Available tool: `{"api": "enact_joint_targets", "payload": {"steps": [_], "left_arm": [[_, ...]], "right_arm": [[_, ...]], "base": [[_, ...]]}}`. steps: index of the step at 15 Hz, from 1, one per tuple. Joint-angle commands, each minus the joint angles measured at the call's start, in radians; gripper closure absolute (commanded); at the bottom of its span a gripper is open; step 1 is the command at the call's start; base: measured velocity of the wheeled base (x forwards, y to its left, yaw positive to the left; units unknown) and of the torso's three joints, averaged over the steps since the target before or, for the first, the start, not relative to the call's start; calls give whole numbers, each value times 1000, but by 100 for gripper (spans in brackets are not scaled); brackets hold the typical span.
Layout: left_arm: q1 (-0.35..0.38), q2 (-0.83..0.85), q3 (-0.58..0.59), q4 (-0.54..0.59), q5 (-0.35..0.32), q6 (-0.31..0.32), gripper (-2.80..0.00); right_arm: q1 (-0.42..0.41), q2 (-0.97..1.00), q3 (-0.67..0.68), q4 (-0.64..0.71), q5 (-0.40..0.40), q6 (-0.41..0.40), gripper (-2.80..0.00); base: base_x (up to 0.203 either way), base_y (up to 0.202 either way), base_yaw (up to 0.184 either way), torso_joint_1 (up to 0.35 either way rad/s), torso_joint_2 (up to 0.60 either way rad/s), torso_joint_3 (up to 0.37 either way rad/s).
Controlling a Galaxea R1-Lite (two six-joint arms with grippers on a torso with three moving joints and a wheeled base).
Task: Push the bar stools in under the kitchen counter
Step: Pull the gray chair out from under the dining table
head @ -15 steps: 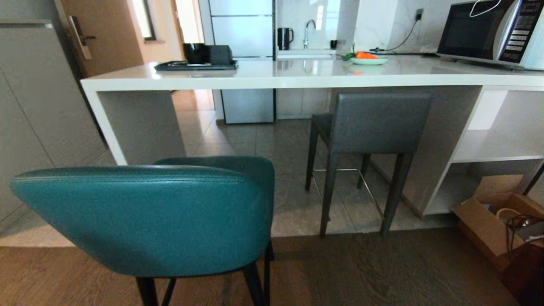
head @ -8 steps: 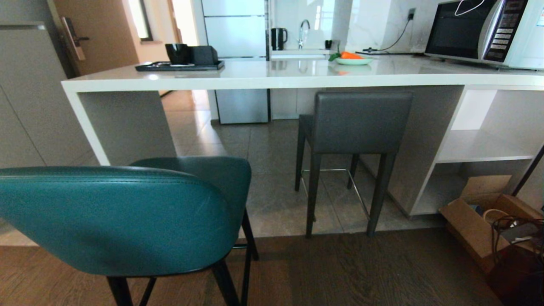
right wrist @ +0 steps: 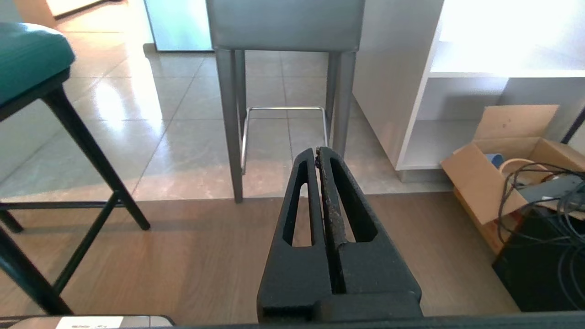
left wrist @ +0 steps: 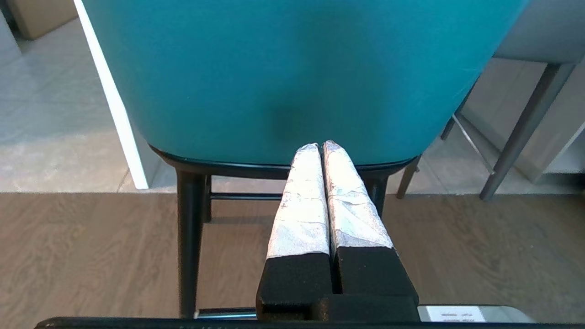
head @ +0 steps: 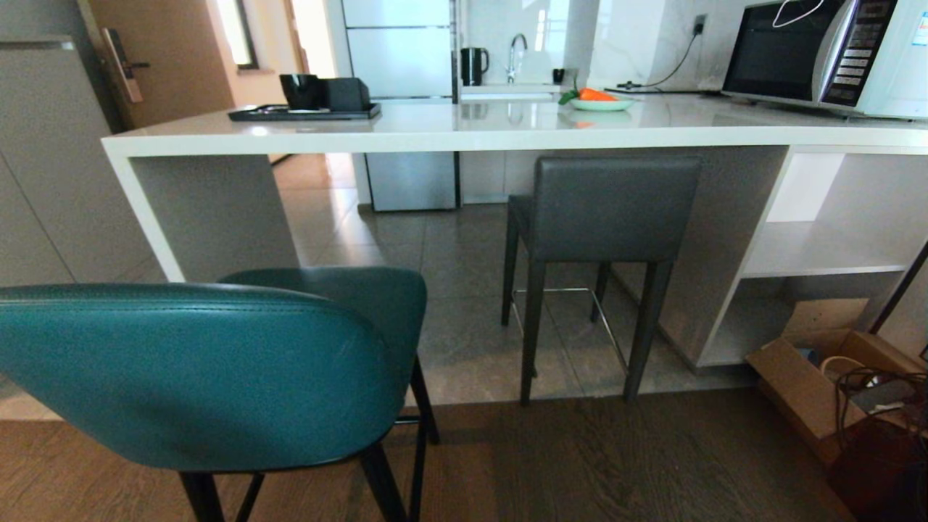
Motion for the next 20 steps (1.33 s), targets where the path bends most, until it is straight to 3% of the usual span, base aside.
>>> {"api": "enact_joint_targets", "payload": {"steps": [1, 8, 11, 12, 14, 17, 20], "left_arm": [[0, 0, 0, -1, 1, -7, 0], [0, 1, 0, -1, 16, -23, 0], [1, 12, -12, 29, 1, 80, 0], [1, 20, -26, 77, 2, 79, 0], [1, 0, -31, 90, 8, 37, 0], [1, 0, -27, 76, 17, 30, 0], [1, 0, -24, 76, 65, -85, 0]], "right_arm": [[0, 1, 29, -1, 0, -1, 0], [0, 1, 29, -1, 2, -8, 0], [0, 1, 29, -1, 2, 1, 0], [0, 1, 29, -3, 0, 10, 0], [0, 1, 29, -3, 0, 13, 0], [0, 1, 29, -6, -1, 52, 0], [0, 1, 29, -4, -1, 46, 0]], "base": [[0, 0, 0, 0, 0, 0], [0, 0, 0, 0, 0, 0], [0, 0, 0, 0, 0, 0], [0, 0, 0, 0, 0, 0], [0, 0, 0, 0, 0, 0], [0, 0, 0, 0, 0, 0], [0, 0, 0, 0, 0, 0]]}}
